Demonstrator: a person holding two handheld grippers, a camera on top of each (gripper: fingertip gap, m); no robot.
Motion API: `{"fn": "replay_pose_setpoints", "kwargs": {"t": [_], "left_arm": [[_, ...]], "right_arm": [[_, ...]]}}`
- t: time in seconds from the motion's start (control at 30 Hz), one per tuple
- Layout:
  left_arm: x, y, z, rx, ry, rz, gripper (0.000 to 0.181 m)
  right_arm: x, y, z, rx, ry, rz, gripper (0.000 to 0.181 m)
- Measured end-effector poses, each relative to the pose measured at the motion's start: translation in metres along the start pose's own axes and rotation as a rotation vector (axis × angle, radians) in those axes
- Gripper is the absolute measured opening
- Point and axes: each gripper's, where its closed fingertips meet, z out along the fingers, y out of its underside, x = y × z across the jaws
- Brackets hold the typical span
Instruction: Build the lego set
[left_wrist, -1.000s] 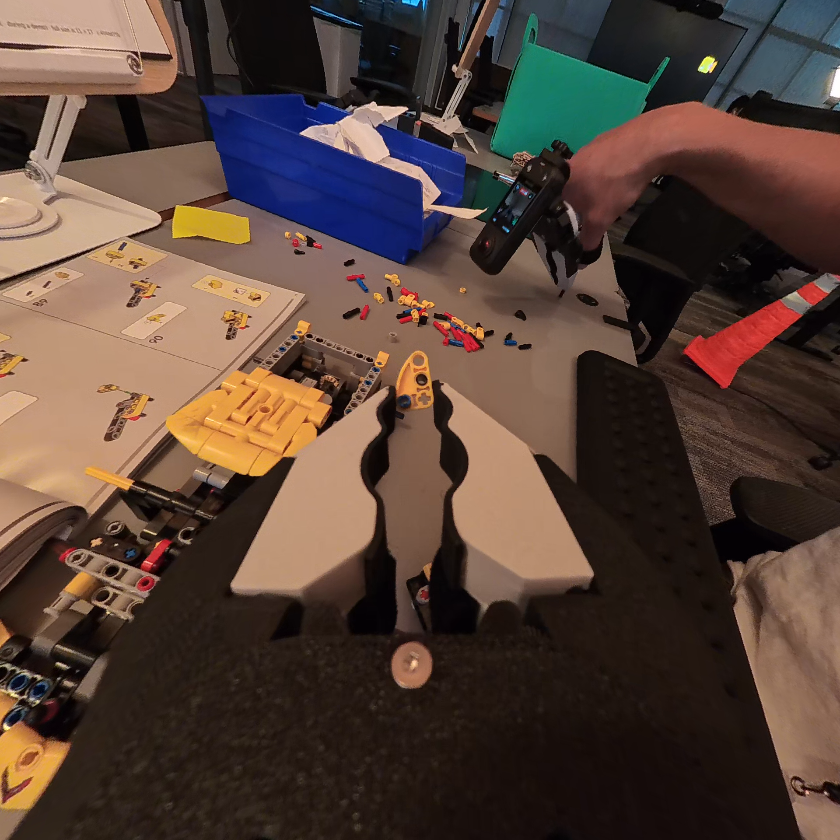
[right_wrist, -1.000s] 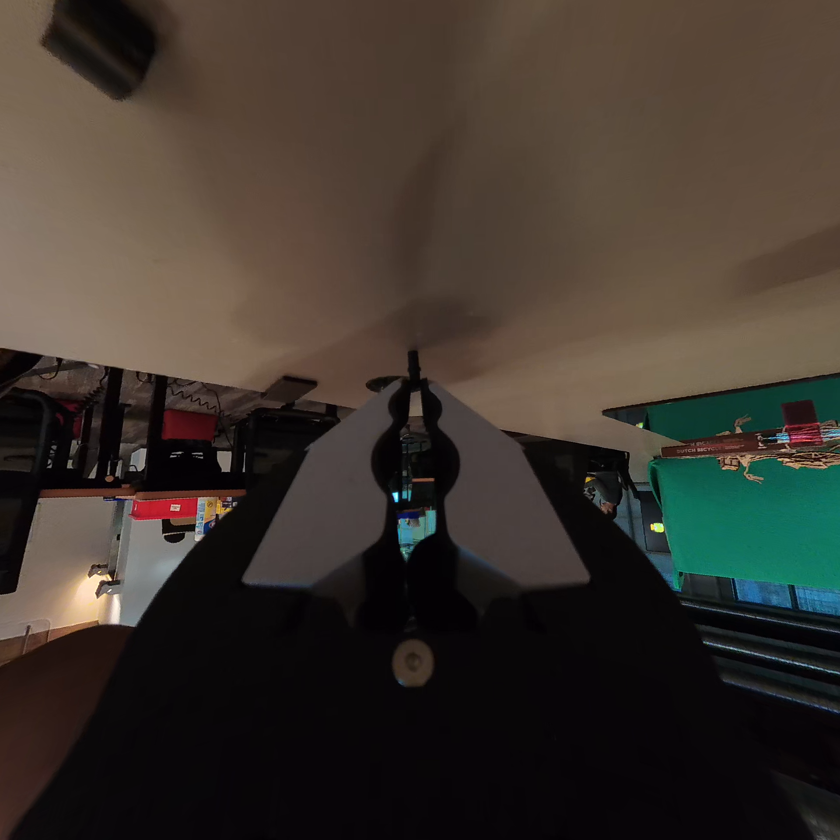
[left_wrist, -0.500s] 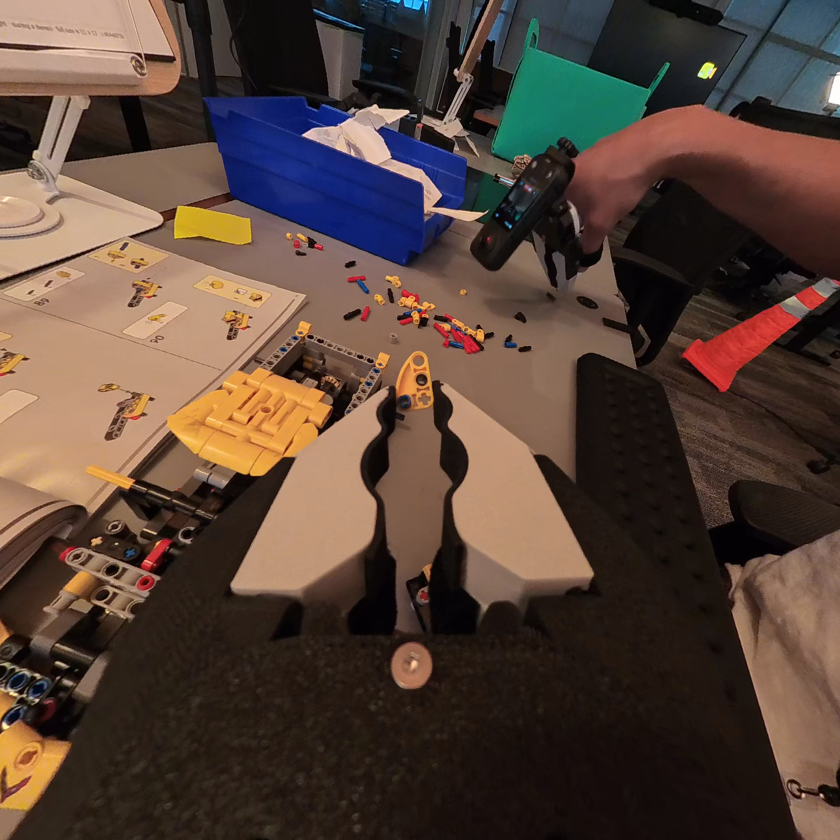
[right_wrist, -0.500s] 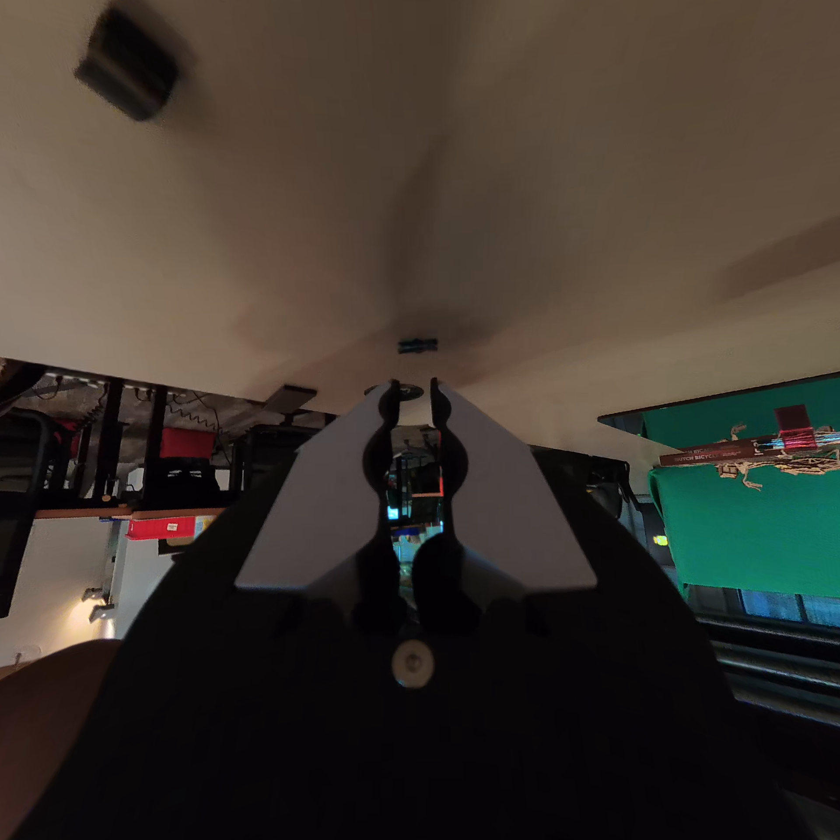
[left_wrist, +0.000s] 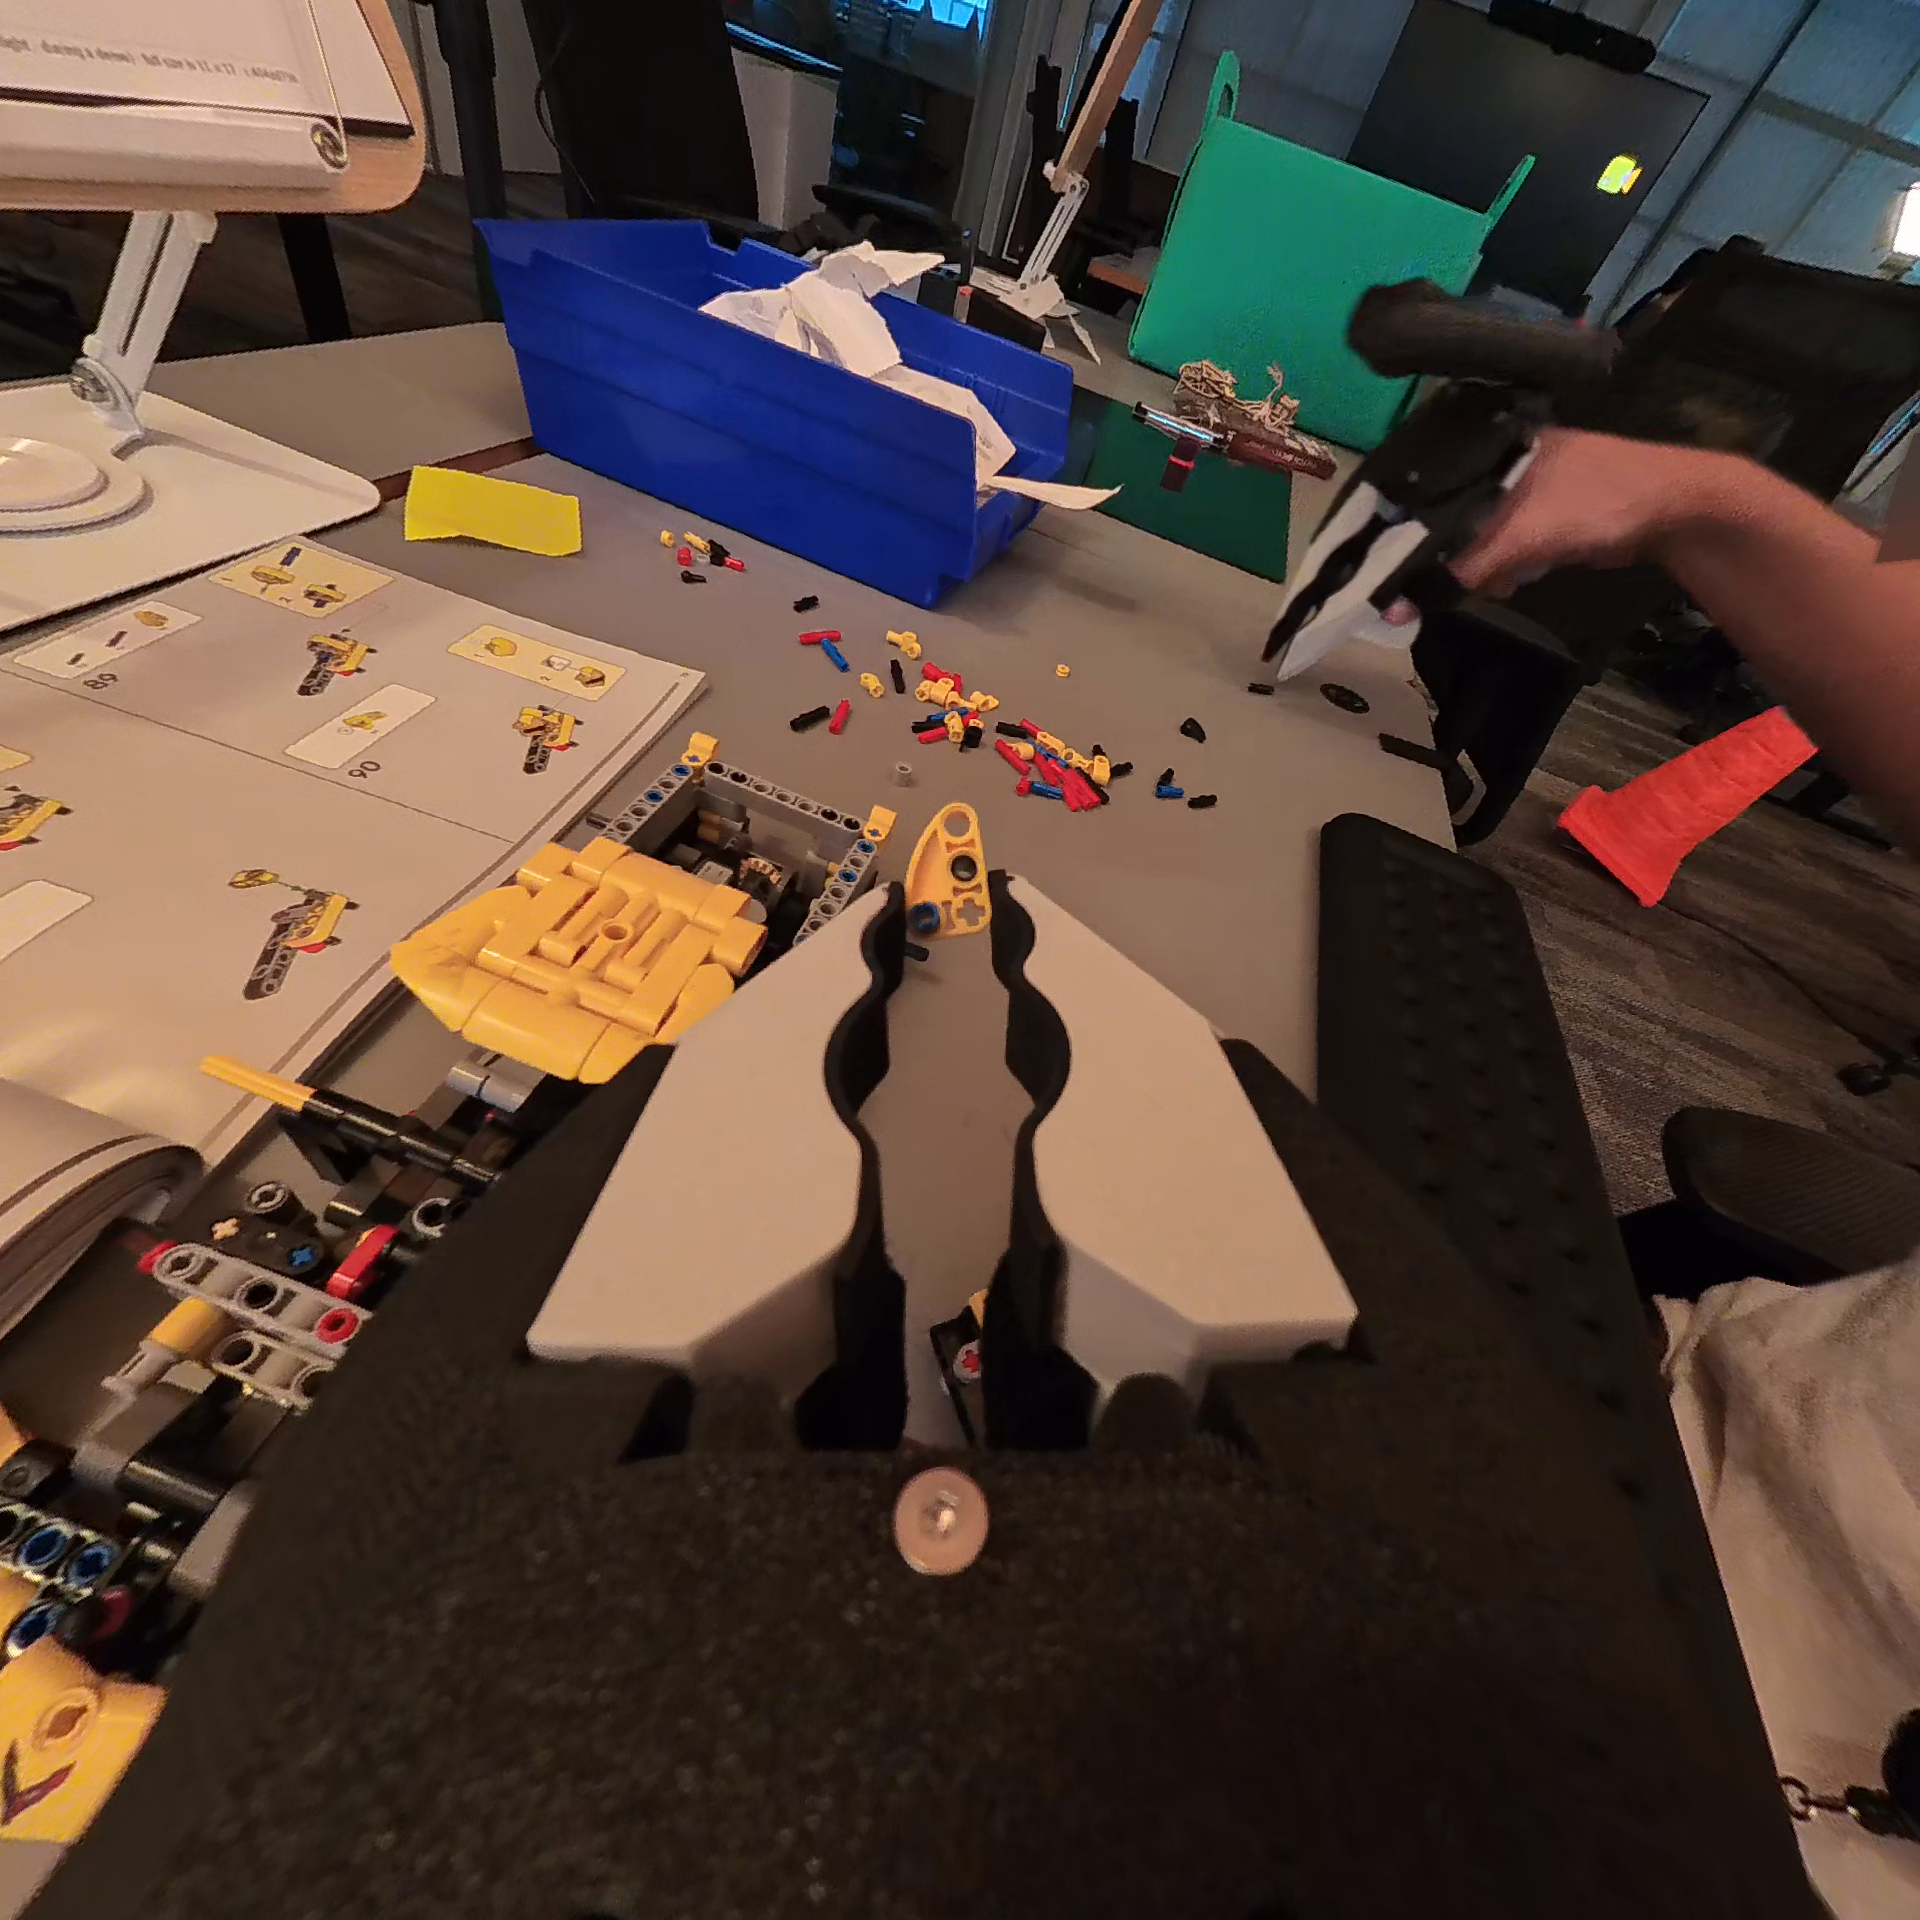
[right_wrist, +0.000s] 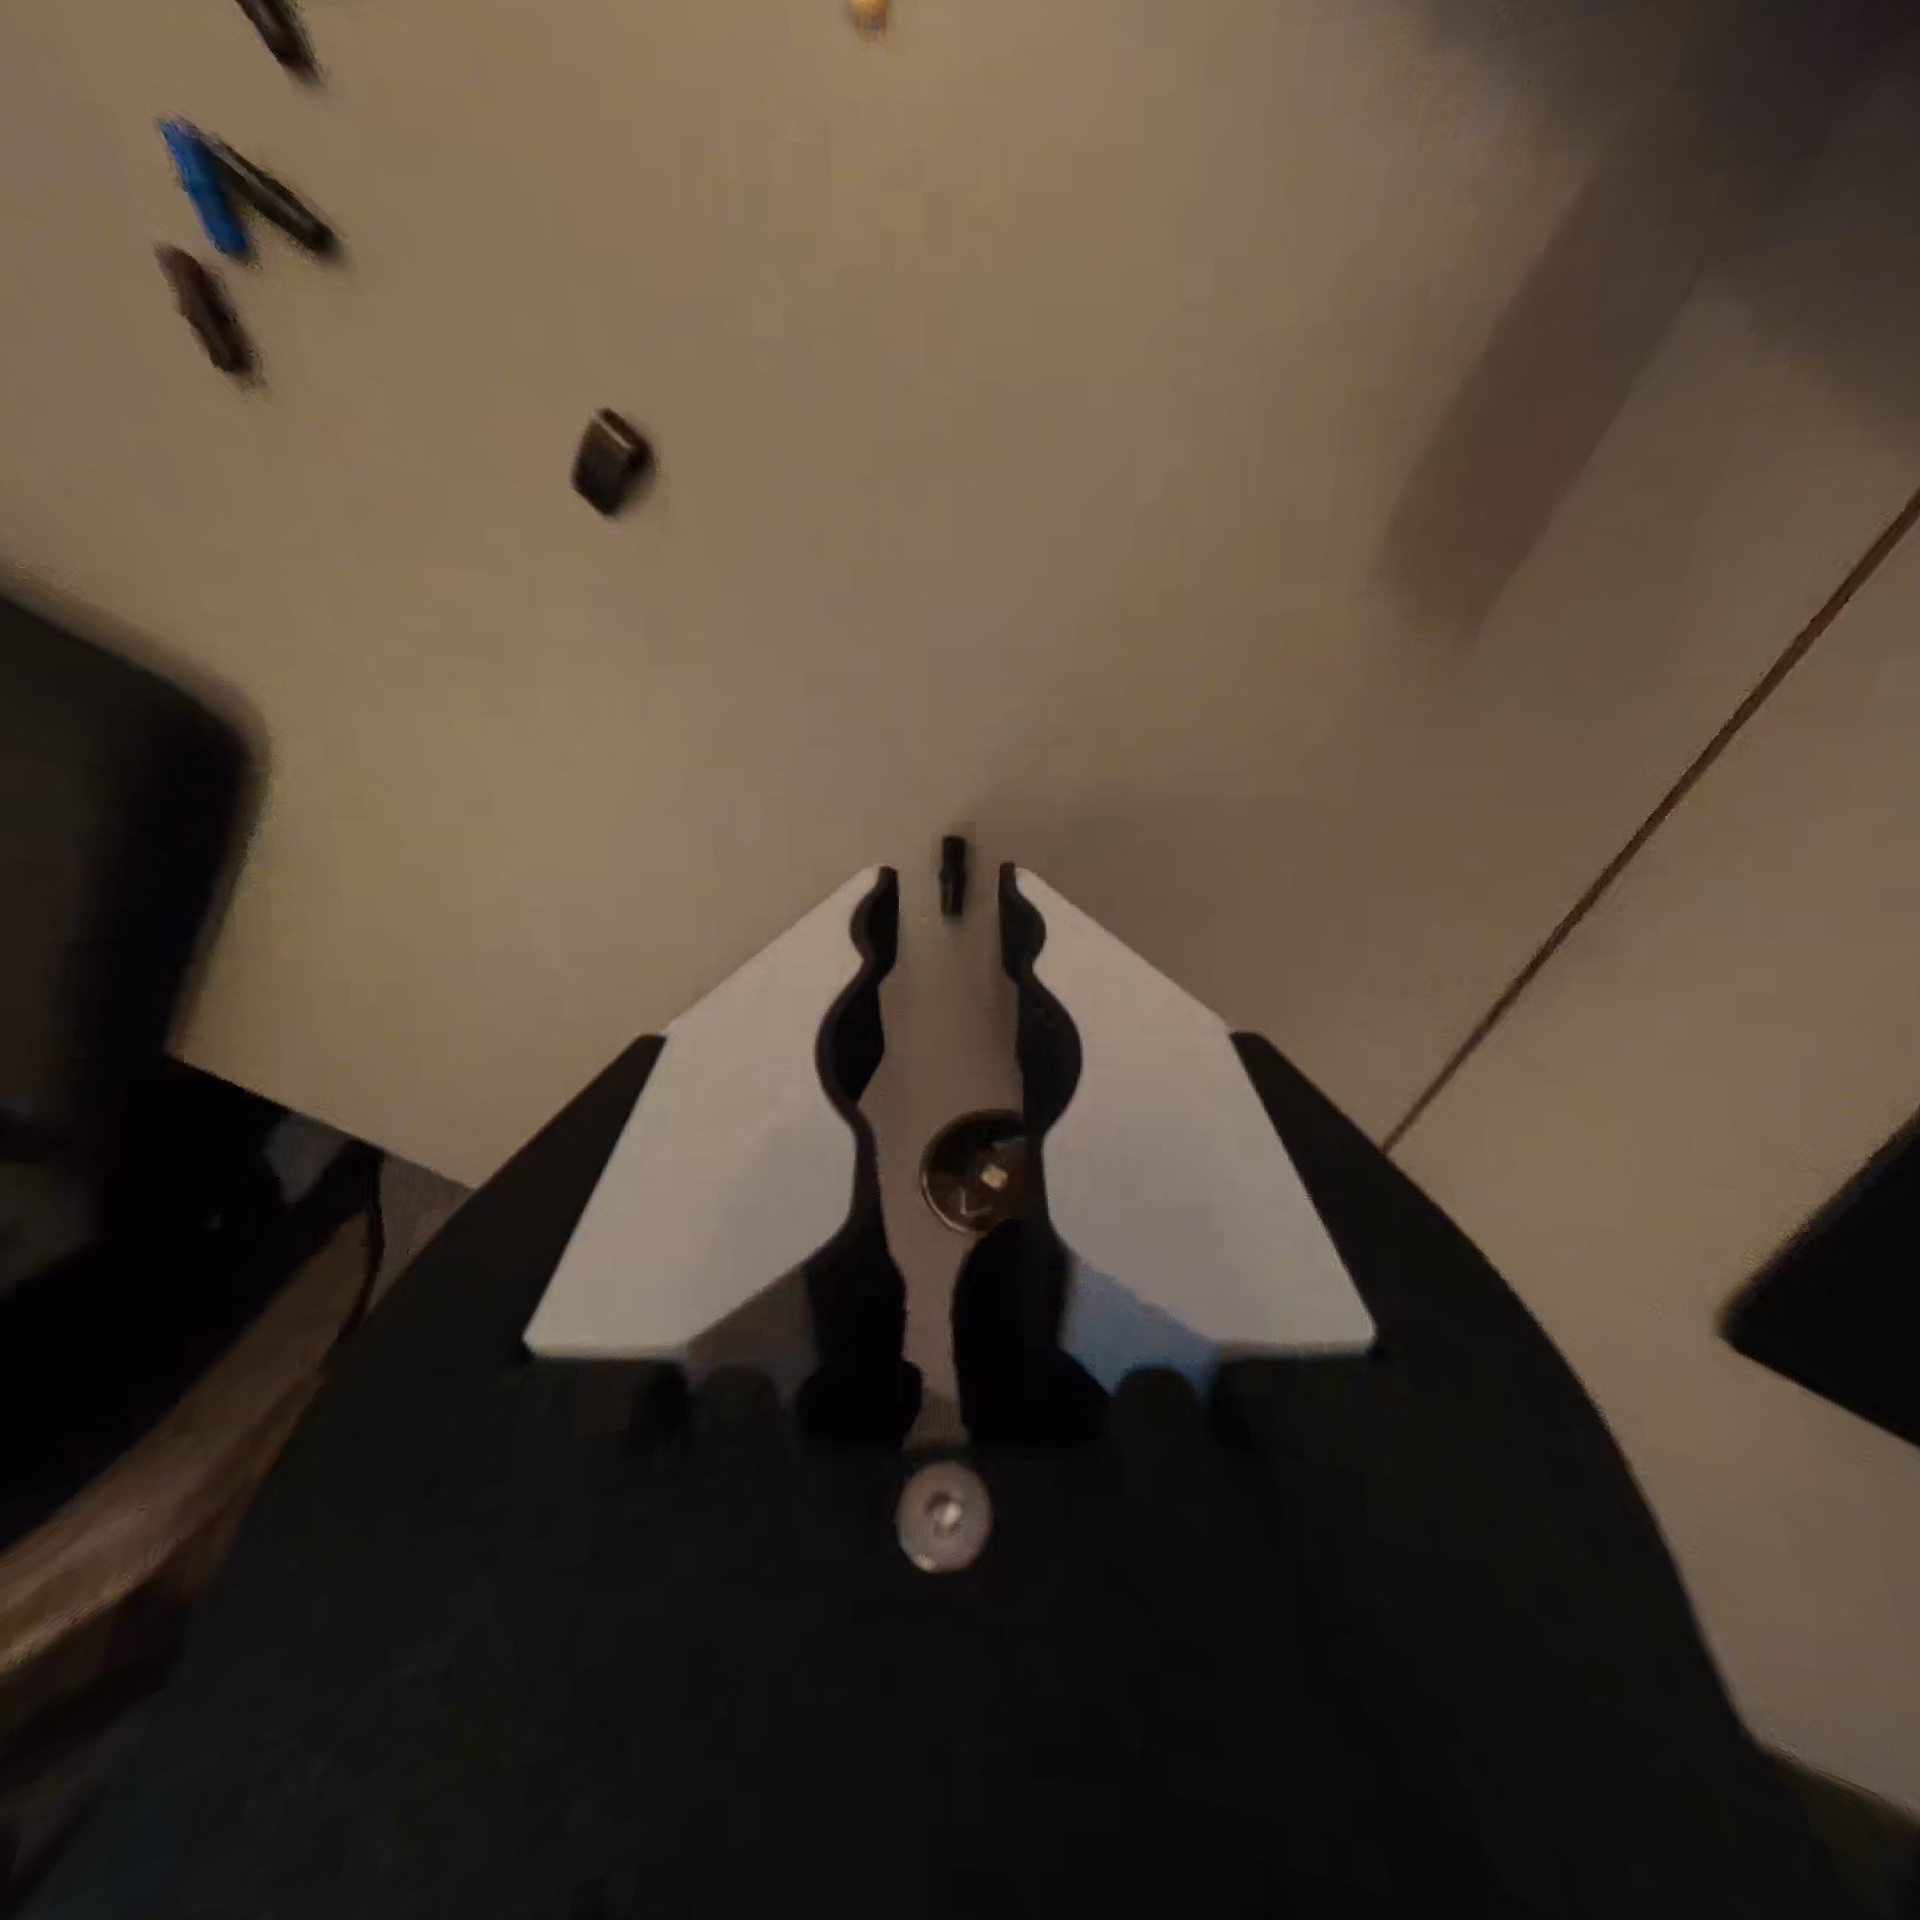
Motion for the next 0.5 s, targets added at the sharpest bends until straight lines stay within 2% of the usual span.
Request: {"fn": "replay_pose_setpoints", "kwargs": {"t": [0.07, 0.13, 0.3, 0.5], "left_arm": [[0.0, -0.001, 0.0, 0.006, 0.003, -0.006, 0.015], [0.002, -0.002, 0.0, 0.009, 0.009, -0.01, 0.015], [0.002, 0.0, 0.001, 0.001, 0.005, -0.003, 0.015], [-0.001, 0.001, 0.001, 0.0, -0.004, -0.005, 0.015]], "right_arm": [[-0.001, -0.004, -0.003, 0.206, 0.012, 0.013, 0.018], [-0.002, -0.003, -0.002, 0.332, 0.027, 0.009, 0.016], [0.006, 0.005, 0.005, 0.412, 0.088, -0.002, 0.014], [0.004, 0.006, 0.013, 0.414, 0.073, -0.022, 0.004]]}}
